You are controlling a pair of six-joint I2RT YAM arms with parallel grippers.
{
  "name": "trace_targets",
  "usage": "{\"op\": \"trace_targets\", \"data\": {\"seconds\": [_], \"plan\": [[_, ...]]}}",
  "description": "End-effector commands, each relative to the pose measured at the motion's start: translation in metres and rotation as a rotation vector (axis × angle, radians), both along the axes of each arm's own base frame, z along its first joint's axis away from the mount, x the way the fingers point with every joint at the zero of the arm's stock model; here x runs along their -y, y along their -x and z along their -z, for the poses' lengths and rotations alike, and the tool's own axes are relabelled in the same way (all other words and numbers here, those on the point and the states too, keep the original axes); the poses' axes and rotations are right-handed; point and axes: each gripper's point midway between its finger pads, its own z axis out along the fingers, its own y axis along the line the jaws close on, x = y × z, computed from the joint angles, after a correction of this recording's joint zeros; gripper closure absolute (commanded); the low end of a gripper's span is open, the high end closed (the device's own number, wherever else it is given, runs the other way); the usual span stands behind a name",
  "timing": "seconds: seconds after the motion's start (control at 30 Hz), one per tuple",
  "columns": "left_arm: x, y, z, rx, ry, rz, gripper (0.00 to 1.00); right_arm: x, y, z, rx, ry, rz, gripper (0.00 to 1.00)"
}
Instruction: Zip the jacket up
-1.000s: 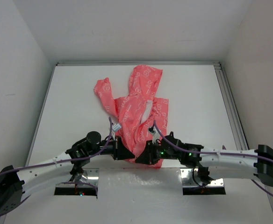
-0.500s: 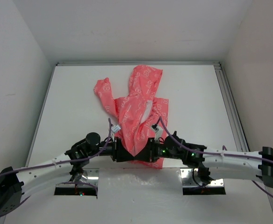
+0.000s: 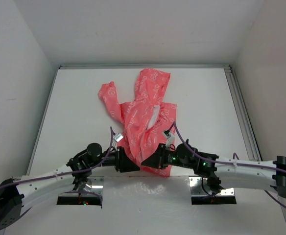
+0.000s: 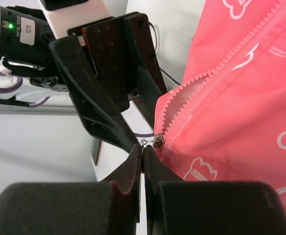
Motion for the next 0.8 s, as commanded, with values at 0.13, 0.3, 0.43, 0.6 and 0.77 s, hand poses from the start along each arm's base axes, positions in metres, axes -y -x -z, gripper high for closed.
{"op": "trace_targets", "data": {"seconds": [0.13,0.3,0.43,0.6,0.77], "plan": [[0.006,0.001,-0.023,0.035,0.132,0.005,0.53,-0.004,-0.002,-0.019,-0.007,-0.096,0.023,1.00],[0.008,-0.003,-0.025,0.028,0.143,-0.011,0.53,-0.003,0.000,-0.019,-0.019,-0.117,0.019,1.00],[0.009,-0.004,-0.024,0.026,0.140,-0.011,0.61,-0.002,0.000,-0.022,-0.028,-0.156,0.025,1.00],[0.009,-0.003,-0.021,0.016,0.134,-0.012,0.65,0.004,-0.002,-0.026,-0.035,-0.211,0.055,1.00],[0.009,-0.004,-0.027,0.018,0.154,-0.025,0.60,0.010,-0.005,-0.034,-0.027,-0.268,0.083,1.00]]}}
